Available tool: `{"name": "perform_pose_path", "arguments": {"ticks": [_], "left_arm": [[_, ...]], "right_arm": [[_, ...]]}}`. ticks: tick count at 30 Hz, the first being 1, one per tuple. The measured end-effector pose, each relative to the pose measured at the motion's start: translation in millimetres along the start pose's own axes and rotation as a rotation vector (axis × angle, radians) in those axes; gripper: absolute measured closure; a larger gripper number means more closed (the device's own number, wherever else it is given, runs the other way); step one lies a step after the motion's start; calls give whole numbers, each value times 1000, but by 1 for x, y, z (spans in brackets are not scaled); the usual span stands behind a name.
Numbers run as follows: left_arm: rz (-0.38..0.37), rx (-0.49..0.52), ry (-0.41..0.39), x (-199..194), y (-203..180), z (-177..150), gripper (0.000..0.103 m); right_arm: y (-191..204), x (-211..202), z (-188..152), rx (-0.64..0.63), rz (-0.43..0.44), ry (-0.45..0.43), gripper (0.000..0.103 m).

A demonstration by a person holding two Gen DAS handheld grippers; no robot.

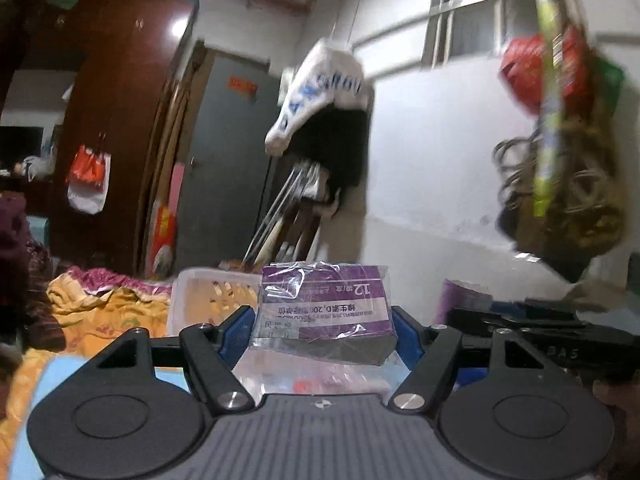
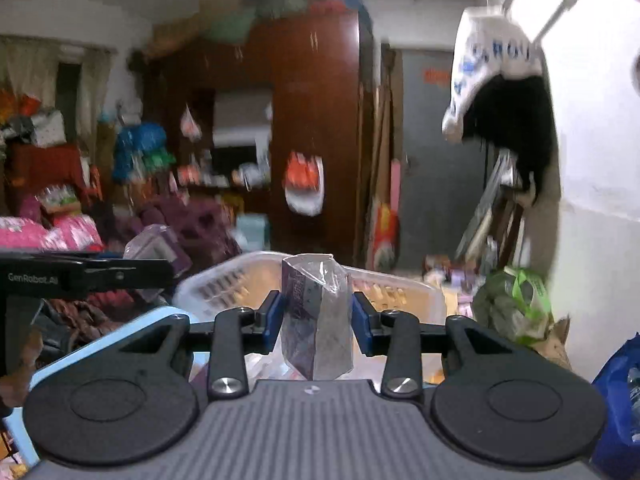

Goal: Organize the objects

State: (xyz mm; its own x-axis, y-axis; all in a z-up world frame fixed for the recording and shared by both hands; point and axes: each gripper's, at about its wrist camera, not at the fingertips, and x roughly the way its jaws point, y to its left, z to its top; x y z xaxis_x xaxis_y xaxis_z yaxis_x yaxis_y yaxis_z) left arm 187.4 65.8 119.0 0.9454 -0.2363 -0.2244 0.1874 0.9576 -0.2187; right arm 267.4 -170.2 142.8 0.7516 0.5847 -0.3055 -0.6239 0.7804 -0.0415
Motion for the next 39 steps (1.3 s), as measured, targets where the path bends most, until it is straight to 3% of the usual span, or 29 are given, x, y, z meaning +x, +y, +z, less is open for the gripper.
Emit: {"name": "perform_pose_path", "arguments": {"ticks": [3,6,9,12,14,16,17,19,25,27,31,33,35,39], "left_arm": [[33,-53,114,48,7,25,28],[43,-98,225,85,18,25,28],[69,-114,234,93,29,16,25],[43,-138,216,86,33,11,19],[34,-122,186,72,30,8,17],[22,-104,153,54,25,1,12],[9,-94,142,46,23,-4,9],[-2,-81,126,30,21,-18,8],[57,-48,147,-20,15,-91,8],[52,-56,149,-27,12,-106,8],[34,-34,162,-26,1,-126,9],[42,-10,174,-23,-2,-131,15],[38,-13,174,-22,0,-131,24],[36,-3,154,-25,1,-135,36]], "right_arm": [[-7,54,18,-2,-24,139,62],[-9,83,13,-21,-42,210,60],[-12,89,4,-14,-33,212,55],[-14,68,-5,3,-13,163,50],[-16,40,-11,18,8,94,24],[-16,7,-28,33,27,20,6],[-16,-4,-39,24,30,0,4],[-17,-23,-68,22,5,-16,4],[-34,-23,-135,88,-41,112,3],[-34,-16,-144,106,-47,162,3],[-39,-8,-142,137,-31,169,4],[-39,-8,-147,141,-37,192,8],[-41,-8,-153,161,-37,218,25],[-46,-5,-158,195,-38,242,39]]}}
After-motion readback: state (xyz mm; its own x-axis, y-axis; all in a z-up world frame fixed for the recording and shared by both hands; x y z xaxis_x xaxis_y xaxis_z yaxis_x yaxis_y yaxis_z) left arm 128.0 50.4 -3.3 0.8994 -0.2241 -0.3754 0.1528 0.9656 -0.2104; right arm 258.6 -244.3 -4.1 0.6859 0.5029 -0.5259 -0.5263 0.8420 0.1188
